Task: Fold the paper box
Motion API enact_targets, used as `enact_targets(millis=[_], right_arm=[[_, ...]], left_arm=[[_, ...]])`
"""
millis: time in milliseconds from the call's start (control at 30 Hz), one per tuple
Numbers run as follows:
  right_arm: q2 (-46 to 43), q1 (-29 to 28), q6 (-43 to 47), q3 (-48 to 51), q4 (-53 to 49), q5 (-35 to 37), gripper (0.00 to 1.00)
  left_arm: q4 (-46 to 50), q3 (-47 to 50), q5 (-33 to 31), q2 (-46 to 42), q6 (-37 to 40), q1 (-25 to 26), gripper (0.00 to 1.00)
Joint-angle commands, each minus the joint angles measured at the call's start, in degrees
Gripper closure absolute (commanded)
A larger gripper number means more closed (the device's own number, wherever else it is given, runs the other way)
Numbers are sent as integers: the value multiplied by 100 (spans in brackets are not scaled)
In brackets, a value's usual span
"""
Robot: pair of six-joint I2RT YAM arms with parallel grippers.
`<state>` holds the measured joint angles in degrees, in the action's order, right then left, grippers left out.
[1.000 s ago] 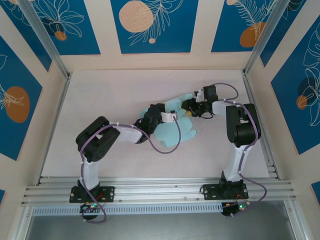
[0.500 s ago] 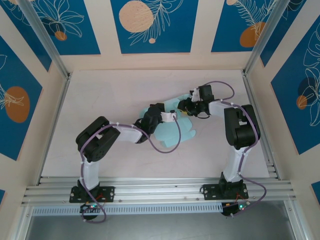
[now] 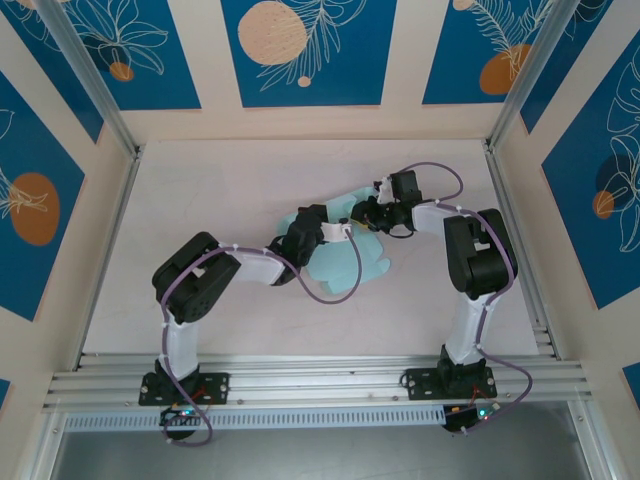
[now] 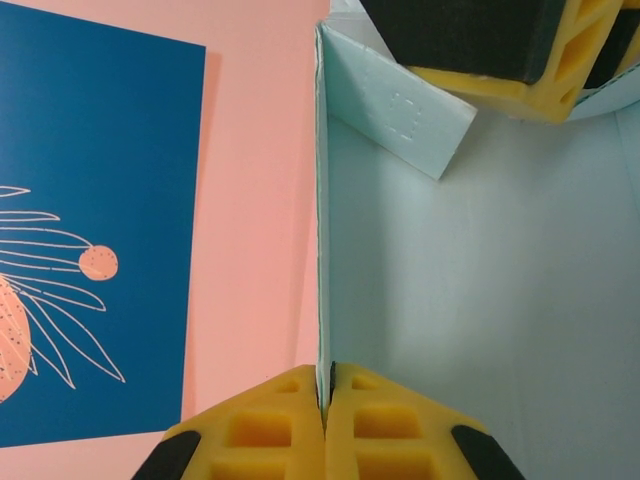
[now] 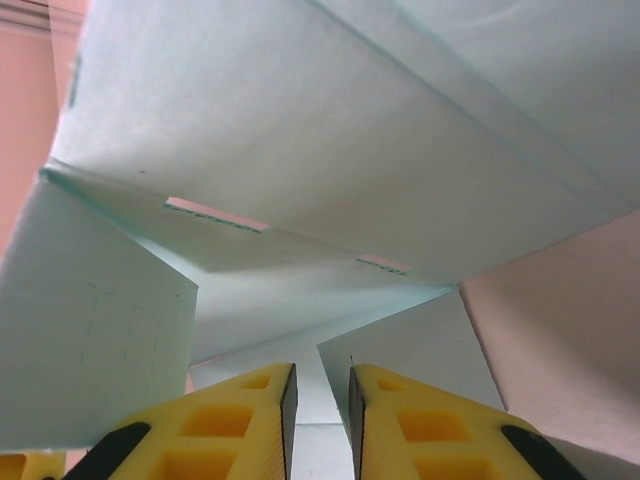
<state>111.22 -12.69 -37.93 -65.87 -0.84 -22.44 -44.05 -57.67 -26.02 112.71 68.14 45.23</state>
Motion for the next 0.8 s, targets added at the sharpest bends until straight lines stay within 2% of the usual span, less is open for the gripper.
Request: enact_targets(millis=[0, 300, 767], right_arm=[[-86, -84, 7, 45, -235, -101, 76], [-593, 76, 257, 247, -643, 299, 75], [-1378, 480, 518, 739, -962, 450, 70]], left_arm=[[-102, -70, 88, 72, 145, 22, 100], [-156, -63, 73, 91, 211, 7, 100], [-172, -75, 111, 133, 331, -10, 100]])
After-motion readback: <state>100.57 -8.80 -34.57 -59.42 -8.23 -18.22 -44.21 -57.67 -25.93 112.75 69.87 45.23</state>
